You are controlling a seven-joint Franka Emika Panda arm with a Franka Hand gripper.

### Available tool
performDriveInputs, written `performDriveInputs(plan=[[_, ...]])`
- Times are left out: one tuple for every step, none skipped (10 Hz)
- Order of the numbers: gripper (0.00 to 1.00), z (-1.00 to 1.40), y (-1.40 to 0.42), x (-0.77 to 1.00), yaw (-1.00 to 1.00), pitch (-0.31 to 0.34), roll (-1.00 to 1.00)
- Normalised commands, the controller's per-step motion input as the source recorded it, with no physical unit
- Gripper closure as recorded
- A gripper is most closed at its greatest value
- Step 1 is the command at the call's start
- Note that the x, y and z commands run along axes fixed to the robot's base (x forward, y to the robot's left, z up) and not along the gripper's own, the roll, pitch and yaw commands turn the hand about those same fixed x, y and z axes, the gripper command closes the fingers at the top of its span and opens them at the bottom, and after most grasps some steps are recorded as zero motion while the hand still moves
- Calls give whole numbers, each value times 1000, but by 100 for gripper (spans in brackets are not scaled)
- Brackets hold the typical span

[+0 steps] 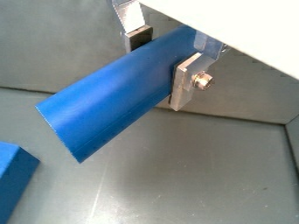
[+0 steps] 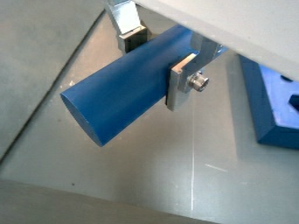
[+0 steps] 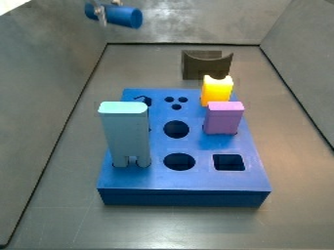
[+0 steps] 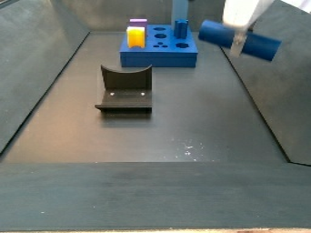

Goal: Pick up the round object. Move up. Place the round object on the fixture. Regrasp the round object. Move to above the board. Insert the round object.
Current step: Place the round object on the fixture.

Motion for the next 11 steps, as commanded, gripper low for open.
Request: performDriveInputs(plan=[[100,625,24,-14,-8,69,65],[100,491,24,-9,-6,79,70],[100,313,22,-2,-3,86,76],[100,176,16,-2,3,89,76],[100,329,-57,1000,-1000,-26,51],[100,323,-57,1000,-1000,-24,49],[100,307,-52,1000,-1000,-8,42],[100,296,-50,1000,-1000,2,42],[100,286,-49,1000,-1000,15,42],[100,276,-45,1000,-1000,29,42],[100,260,-41,1000,-1000,51,42]])
